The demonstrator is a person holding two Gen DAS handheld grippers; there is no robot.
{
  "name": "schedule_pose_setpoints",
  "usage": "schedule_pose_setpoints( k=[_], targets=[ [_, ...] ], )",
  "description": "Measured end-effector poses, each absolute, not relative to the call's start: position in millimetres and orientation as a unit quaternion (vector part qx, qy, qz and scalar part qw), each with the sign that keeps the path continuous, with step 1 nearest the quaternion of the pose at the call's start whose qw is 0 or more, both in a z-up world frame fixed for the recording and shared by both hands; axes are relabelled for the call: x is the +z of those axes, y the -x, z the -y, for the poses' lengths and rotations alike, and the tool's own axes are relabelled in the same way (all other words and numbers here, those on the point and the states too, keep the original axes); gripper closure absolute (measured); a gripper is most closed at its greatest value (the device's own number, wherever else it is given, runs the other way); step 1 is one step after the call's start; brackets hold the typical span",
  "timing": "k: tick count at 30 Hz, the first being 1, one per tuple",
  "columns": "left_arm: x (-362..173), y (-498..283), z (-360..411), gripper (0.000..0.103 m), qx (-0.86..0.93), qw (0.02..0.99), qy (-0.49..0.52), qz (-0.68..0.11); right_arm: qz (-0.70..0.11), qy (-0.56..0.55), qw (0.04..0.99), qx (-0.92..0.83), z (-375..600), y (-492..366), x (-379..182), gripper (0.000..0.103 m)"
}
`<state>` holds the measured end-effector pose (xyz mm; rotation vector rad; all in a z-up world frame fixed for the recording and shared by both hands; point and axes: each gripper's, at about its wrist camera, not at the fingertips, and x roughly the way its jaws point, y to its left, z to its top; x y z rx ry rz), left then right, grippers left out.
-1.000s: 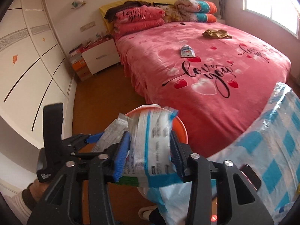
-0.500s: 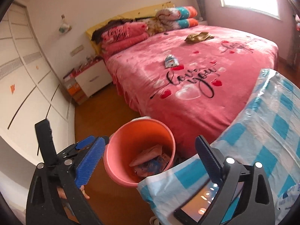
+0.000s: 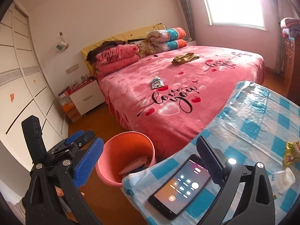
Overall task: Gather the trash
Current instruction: 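Withdraw both open tools from the bucket back over the table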
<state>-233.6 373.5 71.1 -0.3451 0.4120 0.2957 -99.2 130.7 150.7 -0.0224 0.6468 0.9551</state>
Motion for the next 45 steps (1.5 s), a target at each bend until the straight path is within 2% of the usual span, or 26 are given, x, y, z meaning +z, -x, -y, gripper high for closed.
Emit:
schedule_pose_setpoints(
  k=[3,10,27,45],
  targets=[
    [78,223,-357,0.011,0.148,0.951,0.139,-0.232,-0.286,-0.003,0.85,0.442,-110,102,155,0.005],
    [91,213,-316,0.011,0.104,0.958,0.118,-0.239,-0.243,-0.015,0.883,0.401,-65,106,162,0.005],
    [86,193,-238,0.011,0.005,0.962,0.119,-0.247,-0.249,-0.069,0.907,0.334,29,92,134,0.005],
    [78,169,-170,0.011,-0.045,0.944,0.066,-0.32,-0.264,-0.106,0.92,0.271,103,75,108,0.005]
  ],
)
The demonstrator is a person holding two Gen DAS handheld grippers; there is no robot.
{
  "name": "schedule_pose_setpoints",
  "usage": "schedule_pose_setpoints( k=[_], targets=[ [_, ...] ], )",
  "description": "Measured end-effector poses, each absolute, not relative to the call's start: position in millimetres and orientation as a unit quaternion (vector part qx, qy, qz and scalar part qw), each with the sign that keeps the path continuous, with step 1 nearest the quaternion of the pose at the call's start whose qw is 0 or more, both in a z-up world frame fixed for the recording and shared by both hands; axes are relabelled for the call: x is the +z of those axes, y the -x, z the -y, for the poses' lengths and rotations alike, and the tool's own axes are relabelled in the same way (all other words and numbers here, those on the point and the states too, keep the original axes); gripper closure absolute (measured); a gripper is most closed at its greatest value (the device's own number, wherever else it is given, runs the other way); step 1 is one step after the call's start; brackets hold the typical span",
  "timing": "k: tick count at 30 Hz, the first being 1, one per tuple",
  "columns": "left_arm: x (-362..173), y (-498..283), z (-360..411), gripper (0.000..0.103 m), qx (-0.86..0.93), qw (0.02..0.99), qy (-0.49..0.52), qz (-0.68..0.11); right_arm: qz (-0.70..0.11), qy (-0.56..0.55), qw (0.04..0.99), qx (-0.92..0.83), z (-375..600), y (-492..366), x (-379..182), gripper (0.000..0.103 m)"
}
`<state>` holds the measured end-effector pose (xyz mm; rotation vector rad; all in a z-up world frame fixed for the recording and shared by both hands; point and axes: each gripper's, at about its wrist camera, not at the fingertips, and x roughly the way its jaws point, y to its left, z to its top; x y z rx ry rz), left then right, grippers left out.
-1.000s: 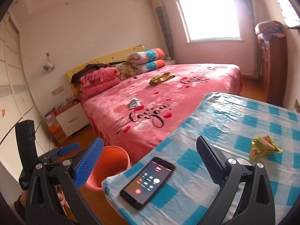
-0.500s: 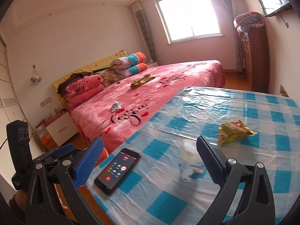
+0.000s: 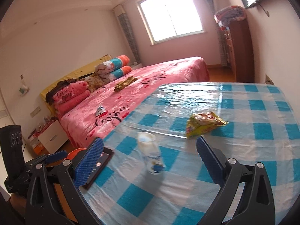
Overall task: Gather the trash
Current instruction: 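Withdraw both open tools from the bucket back over the table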
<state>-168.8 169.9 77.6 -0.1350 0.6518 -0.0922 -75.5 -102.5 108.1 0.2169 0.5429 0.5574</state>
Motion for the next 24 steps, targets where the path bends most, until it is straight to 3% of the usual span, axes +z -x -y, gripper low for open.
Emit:
schedule_pose_setpoints(
  k=[24],
  targets=[
    [48,110,-85,0.011,-0.106,0.922,0.031,-0.37,-0.361,-0.178,0.892,0.208,187,19,50,0.005]
  ],
)
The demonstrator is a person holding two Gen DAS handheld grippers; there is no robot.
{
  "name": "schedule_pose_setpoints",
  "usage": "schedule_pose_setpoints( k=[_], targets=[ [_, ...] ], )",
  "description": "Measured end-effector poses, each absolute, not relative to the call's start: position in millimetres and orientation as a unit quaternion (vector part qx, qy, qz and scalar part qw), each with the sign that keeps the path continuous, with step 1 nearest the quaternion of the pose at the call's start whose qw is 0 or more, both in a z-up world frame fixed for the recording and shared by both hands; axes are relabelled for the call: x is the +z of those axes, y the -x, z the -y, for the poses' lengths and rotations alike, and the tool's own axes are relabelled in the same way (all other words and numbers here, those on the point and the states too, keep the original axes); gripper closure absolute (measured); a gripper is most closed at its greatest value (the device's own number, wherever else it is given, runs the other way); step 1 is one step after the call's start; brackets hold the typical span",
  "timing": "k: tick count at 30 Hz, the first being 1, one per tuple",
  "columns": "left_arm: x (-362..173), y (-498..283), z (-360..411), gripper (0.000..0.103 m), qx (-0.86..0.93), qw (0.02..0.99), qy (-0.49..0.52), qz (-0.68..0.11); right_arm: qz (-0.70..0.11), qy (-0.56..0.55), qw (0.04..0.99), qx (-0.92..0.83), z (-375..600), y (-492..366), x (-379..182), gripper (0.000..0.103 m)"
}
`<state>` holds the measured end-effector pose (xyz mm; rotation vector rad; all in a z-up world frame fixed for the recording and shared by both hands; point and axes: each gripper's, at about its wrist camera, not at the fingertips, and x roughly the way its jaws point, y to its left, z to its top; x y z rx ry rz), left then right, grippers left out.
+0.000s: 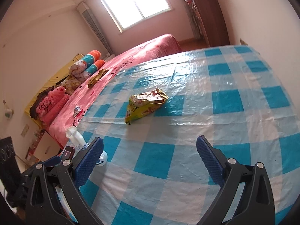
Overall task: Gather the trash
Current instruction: 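Withdraw both open tools from the bucket back over the table, then grasp the white Magicday yogurt bottle with the left tool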
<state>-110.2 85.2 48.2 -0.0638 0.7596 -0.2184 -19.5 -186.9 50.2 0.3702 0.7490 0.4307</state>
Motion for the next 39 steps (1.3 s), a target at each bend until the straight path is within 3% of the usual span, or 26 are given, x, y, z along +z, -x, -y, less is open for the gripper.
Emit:
schedule_pose_setpoints(
  k=[25,34,36,39],
  targets=[
    [24,50,-84,0.013,-0.122,0.919,0.066,-0.369,-0.407,-0.114,0.871,0.249,135,-79,51,0.005],
    [19,42,-88,0.022,-0.132,0.915,0.086,-0.372,-0.427,-0.09,0.866,0.244,120,-106,36,0.005],
    [18,40,-87,0.034,-0.135,0.913,0.088,-0.375,-0.428,-0.086,0.866,0.244,117,-109,34,0.005],
    [14,35,-86,0.038,-0.137,0.907,0.093,-0.386,-0.43,-0.077,0.867,0.24,111,-116,32,0.005]
  ],
)
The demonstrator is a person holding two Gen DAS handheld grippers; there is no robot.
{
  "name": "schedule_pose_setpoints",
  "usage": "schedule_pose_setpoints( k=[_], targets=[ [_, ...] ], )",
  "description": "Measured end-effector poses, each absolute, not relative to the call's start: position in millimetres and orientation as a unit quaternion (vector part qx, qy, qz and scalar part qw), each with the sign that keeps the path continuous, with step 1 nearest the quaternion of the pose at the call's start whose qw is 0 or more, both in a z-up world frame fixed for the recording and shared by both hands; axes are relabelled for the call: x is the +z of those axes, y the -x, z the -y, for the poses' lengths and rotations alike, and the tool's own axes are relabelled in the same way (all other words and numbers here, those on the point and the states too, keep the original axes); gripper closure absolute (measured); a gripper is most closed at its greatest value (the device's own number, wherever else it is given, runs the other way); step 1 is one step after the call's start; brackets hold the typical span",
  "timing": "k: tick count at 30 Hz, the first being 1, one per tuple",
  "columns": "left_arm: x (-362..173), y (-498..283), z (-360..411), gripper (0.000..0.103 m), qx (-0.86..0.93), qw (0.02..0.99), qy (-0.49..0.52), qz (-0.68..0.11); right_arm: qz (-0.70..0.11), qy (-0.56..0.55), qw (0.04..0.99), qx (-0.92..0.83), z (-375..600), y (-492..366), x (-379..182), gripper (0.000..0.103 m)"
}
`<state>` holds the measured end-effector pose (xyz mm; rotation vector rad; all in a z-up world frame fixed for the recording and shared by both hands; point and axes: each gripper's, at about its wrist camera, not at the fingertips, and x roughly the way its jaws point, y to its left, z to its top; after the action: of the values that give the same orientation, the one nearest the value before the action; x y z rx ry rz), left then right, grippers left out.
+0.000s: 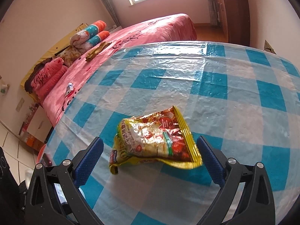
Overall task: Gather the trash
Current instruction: 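Grasp the white Magicday yogurt bottle with the left tool, then hold the bottle in the left tool while the right tool grasps the yellow snack wrapper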
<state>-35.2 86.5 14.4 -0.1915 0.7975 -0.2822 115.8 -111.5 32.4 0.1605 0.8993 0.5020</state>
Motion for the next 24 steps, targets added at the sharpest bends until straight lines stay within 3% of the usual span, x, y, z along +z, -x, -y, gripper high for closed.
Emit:
schedule_pose_setpoints(
  k=[5,9,19,24],
  targets=[
    [10,30,-91,0.048,-0.134,0.901,0.108,-0.398,-0.428,-0.063,0.871,0.233,106,-120,32,0.007],
    [7,27,-93,0.061,-0.133,0.897,0.116,-0.406,-0.424,-0.047,0.876,0.224,101,-120,32,0.018],
    [6,27,-97,0.063,-0.129,0.897,0.121,-0.406,-0.411,-0.028,0.886,0.211,97,-113,31,0.026],
    [7,28,-97,0.064,-0.126,0.898,0.118,-0.406,-0.404,-0.024,0.89,0.211,96,-107,32,0.038]
  ],
)
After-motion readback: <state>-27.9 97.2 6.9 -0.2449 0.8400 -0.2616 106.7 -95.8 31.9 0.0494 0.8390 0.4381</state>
